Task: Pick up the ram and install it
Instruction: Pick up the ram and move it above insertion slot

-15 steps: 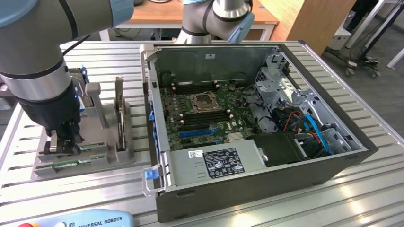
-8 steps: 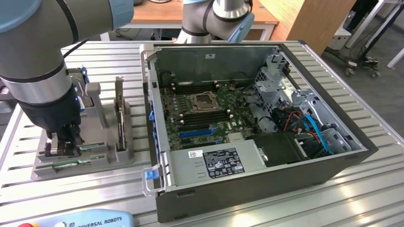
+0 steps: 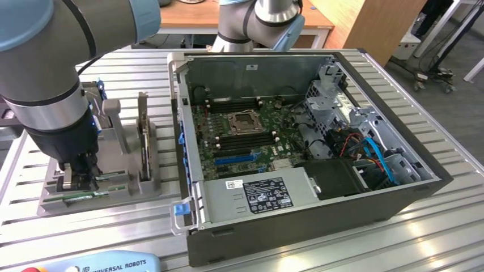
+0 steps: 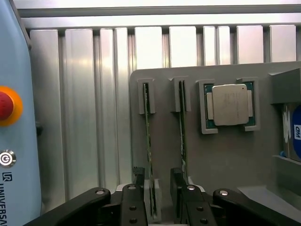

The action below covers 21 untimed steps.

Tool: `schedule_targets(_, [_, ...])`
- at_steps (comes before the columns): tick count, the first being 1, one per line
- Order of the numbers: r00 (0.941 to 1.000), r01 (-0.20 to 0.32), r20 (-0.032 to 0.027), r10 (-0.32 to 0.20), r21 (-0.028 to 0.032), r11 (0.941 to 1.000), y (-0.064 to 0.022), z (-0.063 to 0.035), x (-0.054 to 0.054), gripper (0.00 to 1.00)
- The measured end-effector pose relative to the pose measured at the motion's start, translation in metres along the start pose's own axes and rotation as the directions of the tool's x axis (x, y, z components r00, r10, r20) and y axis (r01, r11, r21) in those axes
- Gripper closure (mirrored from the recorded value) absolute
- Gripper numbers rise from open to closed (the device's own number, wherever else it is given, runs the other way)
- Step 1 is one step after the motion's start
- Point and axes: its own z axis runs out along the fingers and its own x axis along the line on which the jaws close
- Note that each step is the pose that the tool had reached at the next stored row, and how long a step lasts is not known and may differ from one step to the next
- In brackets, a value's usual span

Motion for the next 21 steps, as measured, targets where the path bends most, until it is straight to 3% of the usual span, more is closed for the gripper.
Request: schedule_targets(21, [0.9998, 0.018, -0.0007, -0.018, -0.0002, 0.9998, -0.0004, 0.0092, 0.0004, 0.64])
